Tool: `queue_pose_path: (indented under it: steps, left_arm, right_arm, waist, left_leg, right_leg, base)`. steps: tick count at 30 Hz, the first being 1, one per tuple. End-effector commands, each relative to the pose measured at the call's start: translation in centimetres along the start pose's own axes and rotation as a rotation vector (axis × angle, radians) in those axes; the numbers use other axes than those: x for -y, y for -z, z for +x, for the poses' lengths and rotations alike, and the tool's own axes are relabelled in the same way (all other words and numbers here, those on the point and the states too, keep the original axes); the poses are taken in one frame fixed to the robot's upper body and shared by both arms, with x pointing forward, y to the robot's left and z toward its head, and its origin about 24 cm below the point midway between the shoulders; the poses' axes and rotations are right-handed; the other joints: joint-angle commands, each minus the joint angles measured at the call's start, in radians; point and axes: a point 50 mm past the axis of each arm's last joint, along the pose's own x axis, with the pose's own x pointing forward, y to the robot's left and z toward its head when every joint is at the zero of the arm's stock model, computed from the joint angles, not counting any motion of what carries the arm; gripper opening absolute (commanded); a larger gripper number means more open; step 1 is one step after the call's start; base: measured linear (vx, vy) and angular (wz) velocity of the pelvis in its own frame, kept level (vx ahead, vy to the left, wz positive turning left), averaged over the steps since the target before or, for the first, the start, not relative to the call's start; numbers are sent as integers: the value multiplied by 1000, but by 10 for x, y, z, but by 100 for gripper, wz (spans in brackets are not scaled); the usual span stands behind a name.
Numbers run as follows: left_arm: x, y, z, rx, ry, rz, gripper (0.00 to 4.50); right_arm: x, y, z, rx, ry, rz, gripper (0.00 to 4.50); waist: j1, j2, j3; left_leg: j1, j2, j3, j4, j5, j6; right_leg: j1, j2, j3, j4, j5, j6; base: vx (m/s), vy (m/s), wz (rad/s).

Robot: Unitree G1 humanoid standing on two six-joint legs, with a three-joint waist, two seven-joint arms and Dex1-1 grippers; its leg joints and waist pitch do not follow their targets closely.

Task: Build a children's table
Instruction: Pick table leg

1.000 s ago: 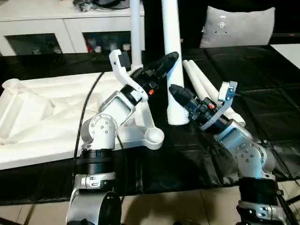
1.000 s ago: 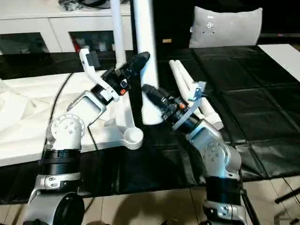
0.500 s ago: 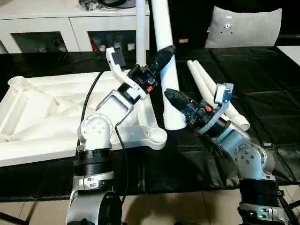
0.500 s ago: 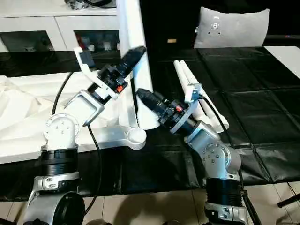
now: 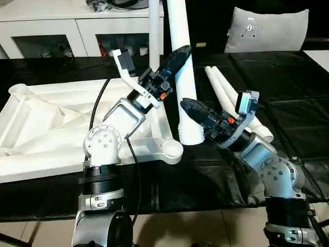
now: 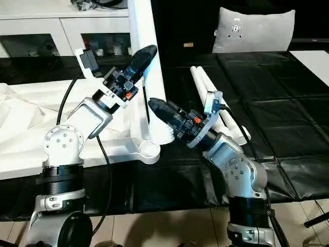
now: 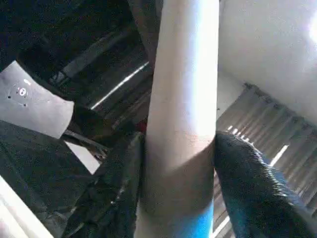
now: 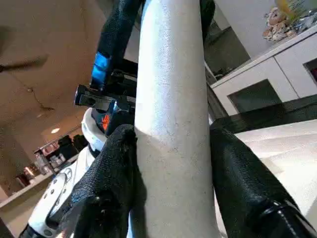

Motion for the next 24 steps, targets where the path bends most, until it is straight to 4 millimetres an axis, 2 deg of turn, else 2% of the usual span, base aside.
queue_pose_path:
  steps: [1,7,8,9,10,11,12,14,16,17,19,20,23,24]
  left_arm:
    - [7,3,3,-17,43,0,221]
    - [7,3,3,-17,43,0,221]
    - [7,3,3,-18,42,1,201]
    - [7,3,3,-18,42,1,196]
    - [4,1,3,-13,21,34,195]
    - [2,-2,3,-9,2,64,195]
    - [1,-5,3,-5,-14,86,190]
    - [-2,-12,2,-25,-50,176,185]
    - [-4,-16,0,-78,-91,278,185]
    - [-4,-16,0,-78,-91,278,185]
    - [-7,-17,-1,-139,-140,368,183]
    - [-7,-17,-1,-165,-151,401,183]
    - [-5,-16,0,-195,-145,437,183]
    - [-4,-15,0,-201,-140,443,183]
  right_arm:
    - [-5,1,2,-16,-22,0,188]
    - [-5,1,2,-16,-22,0,188]
    - [-5,1,2,-17,-20,-1,188]
    - [-5,1,2,-17,-20,-1,223]
    - [0,-1,2,-16,18,-18,244]
    - [3,-2,3,-13,45,-24,258]
    - [5,-4,3,-11,58,-29,260]
    - [6,-10,4,-9,78,-88,278]
    - [5,-17,4,-26,102,-176,292]
    - [5,-17,4,-26,102,-176,301]
    - [9,-20,3,-67,168,-257,316]
    - [9,-20,3,-85,168,-274,319]
    - [8,-22,2,-115,156,-308,321]
    - [7,-22,1,-130,149,-299,321]
  waist:
    - [3,-14,-76]
    - [3,-14,-76]
    - [3,-14,-77]
    - [3,-14,-77]
    - [2,-23,-77]
    - [3,-20,-76]
    - [1,-22,-77]
    - [1,-19,-77]
    - [1,-12,-78]
    - [-2,-15,-77]
    - [-1,-12,-78]
    - [1,-2,-80]
    - [0,-7,-81]
    - [0,-13,-81]
  left_leg:
    - [-10,2,10,-55,-28,73]
    - [-11,2,10,-55,-29,71]
    - [-11,3,10,-54,-27,70]
    - [-10,3,10,-54,-28,71]
    - [-10,3,10,-55,-28,72]
    - [-10,3,9,-56,-25,71]
    - [-10,2,11,-55,-23,70]
    - [-8,3,9,-56,-24,65]
    - [-5,5,8,-55,-16,58]
    - [-6,3,10,-55,-15,57]
    - [-6,3,9,-55,-12,51]
    - [-6,2,8,-53,-5,49]
    - [-8,1,9,-51,-9,57]
    - [-9,2,9,-52,-11,61]
  right_leg:
    - [75,-42,42,-81,-215,-119]
    - [76,-43,41,-81,-219,-118]
    - [76,-43,41,-80,-215,-119]
    - [75,-43,41,-80,-211,-120]
    - [76,-42,42,-81,-212,-117]
    - [75,-43,42,-80,-218,-113]
    - [75,-43,42,-80,-219,-110]
    - [73,-43,42,-81,-235,-101]
    - [71,-42,43,-75,-209,-96]
    - [72,-41,44,-74,-197,-97]
    - [74,-42,44,-73,-188,-103]
    - [74,-42,44,-69,-174,-108]
    - [77,-41,43,-68,-144,-127]
    - [78,-41,43,-68,-141,-135]
  base:
    - [0,0,0]
    - [0,0,0]
    - [0,0,0]
    - [0,0,0]
    - [0,0,0]
    - [0,0,0]
    - [0,0,0]
    - [0,0,0]
    - [0,0,0]
    - [0,0,0]
    - [0,0,0]
    - [0,0,0]
    - [0,0,0]
    - [0,0,0]
